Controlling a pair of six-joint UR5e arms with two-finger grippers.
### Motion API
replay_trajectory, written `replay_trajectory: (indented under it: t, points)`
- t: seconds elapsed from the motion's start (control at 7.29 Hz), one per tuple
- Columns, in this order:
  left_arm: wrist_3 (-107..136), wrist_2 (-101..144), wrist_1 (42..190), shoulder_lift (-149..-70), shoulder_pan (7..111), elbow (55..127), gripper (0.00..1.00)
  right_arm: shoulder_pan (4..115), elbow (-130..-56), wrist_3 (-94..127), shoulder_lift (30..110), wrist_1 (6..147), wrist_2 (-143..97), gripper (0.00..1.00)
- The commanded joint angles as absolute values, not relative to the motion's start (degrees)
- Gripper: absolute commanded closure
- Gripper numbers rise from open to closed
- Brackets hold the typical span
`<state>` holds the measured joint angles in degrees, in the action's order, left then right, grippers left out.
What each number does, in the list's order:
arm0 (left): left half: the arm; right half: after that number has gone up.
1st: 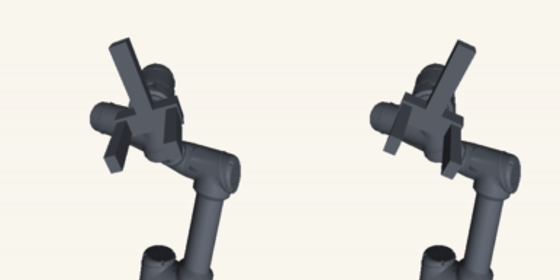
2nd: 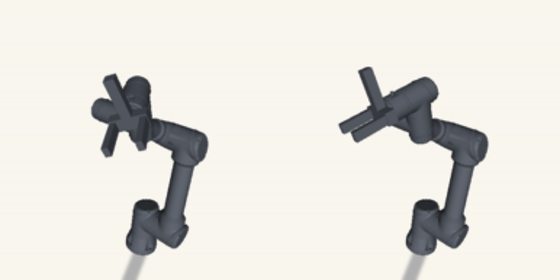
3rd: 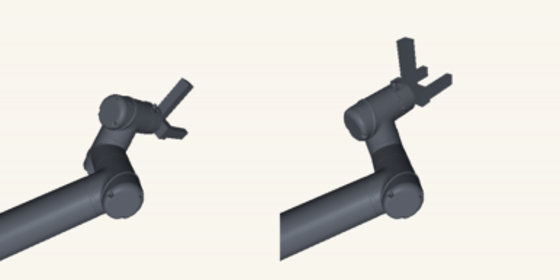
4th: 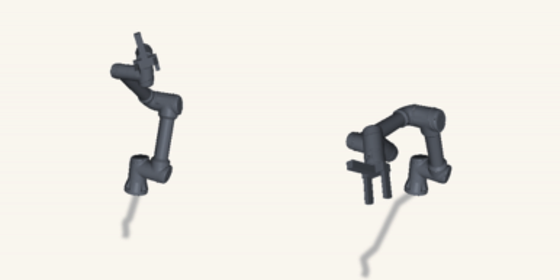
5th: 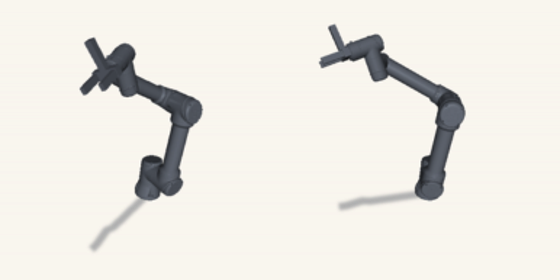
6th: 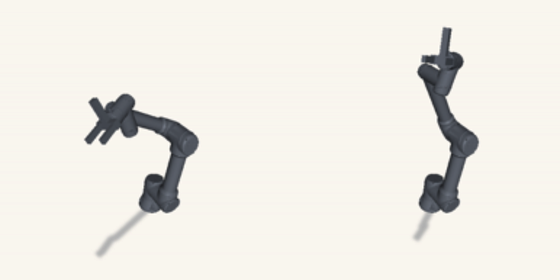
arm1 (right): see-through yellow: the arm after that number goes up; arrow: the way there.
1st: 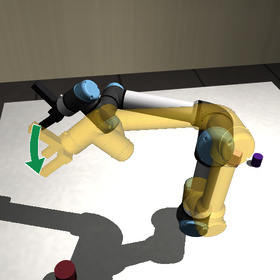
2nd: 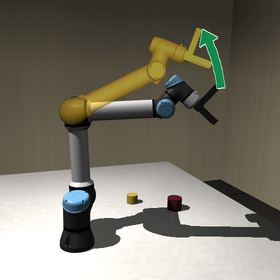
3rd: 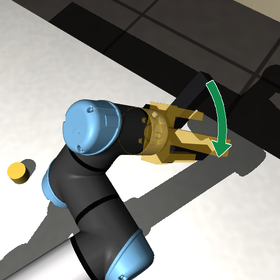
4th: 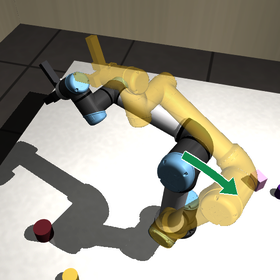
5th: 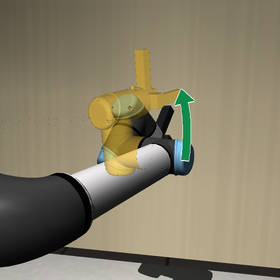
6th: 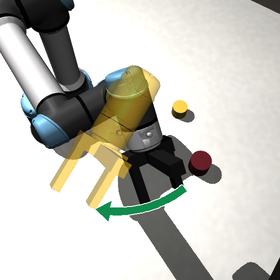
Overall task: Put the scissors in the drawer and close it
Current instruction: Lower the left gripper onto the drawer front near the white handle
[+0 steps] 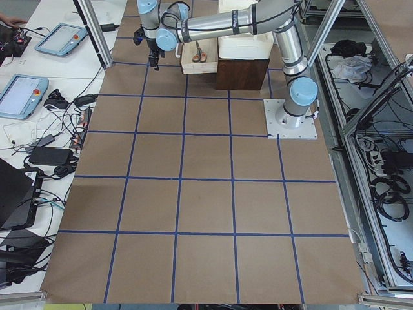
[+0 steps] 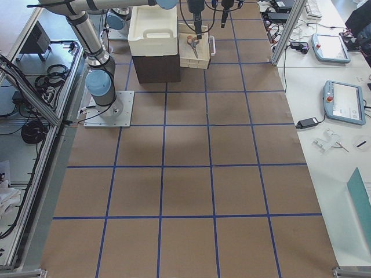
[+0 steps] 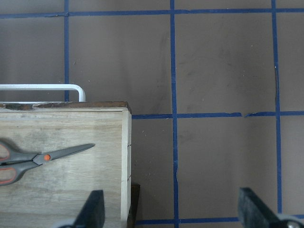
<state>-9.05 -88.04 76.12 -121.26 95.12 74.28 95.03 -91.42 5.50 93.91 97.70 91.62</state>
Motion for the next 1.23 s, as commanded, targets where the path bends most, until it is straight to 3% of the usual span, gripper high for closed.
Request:
replay_trajectory:
  t: [0.0, 1.1]
  points:
    - [-9.1, -87.6, 76.8, -122.5, 95.4, 74.5, 0.0, 95.0, -91.5, 5.6, 93.7, 99.7, 91.6, 0.0]
    - [-9.1, -87.2, 88.4, -120.2, 95.9, 75.7, 0.0, 90.9, -90.6, 1.5, 92.5, 96.0, 90.3, 0.0]
